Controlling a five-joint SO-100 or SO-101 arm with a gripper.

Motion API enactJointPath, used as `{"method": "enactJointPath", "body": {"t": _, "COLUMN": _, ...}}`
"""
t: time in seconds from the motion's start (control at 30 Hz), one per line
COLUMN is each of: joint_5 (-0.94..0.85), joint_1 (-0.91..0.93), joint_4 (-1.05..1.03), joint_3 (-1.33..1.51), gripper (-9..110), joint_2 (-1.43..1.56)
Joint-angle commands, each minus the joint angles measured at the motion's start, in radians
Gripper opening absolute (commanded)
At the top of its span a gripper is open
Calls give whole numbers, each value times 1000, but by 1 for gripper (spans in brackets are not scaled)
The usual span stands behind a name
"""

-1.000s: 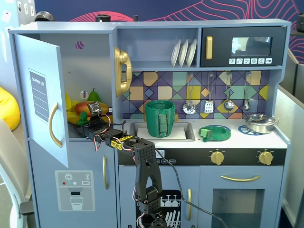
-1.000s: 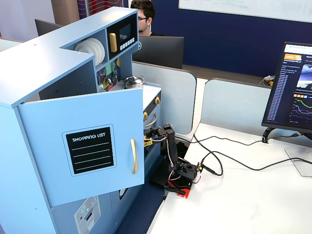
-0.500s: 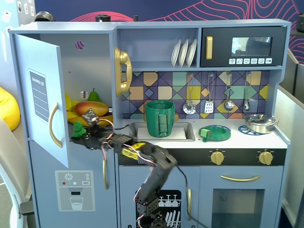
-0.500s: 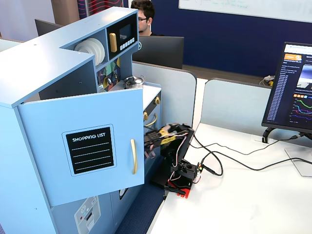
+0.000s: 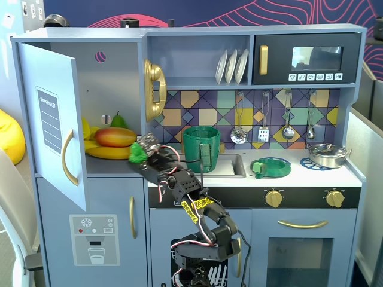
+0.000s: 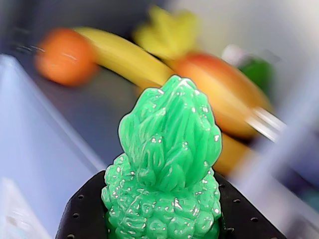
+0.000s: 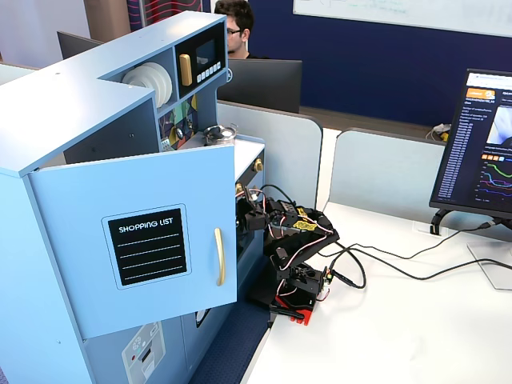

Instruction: Pick up the green pineapple from the left cabinet and place it in the green recipient

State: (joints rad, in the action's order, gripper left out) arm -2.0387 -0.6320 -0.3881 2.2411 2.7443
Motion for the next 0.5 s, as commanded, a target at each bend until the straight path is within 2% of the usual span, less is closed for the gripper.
{"method": "enactJointPath", "body": {"t": 0.0, "joint_5": 72, "joint_1": 212, "joint_4": -6, "joint_3": -109, "gripper": 0, "joint_2": 0}}
{"method": "enactJointPath", "body": {"t": 0.2, "joint_5": 241, "joint_1": 460, "joint_4": 23, "joint_3": -232, "gripper": 0, "joint_2": -163}}
{"method": "enactJointPath", "body": {"t": 0.37, "joint_5": 341, "joint_1": 545, "joint_4": 295, "joint_3": -291, "gripper": 0, "joint_2": -371}}
{"method": "enactJointPath", "body": {"t": 0.47, "joint_5": 362, "joint_1": 574, "joint_4": 364, "joint_3": -385, "gripper": 0, "joint_2": -505}}
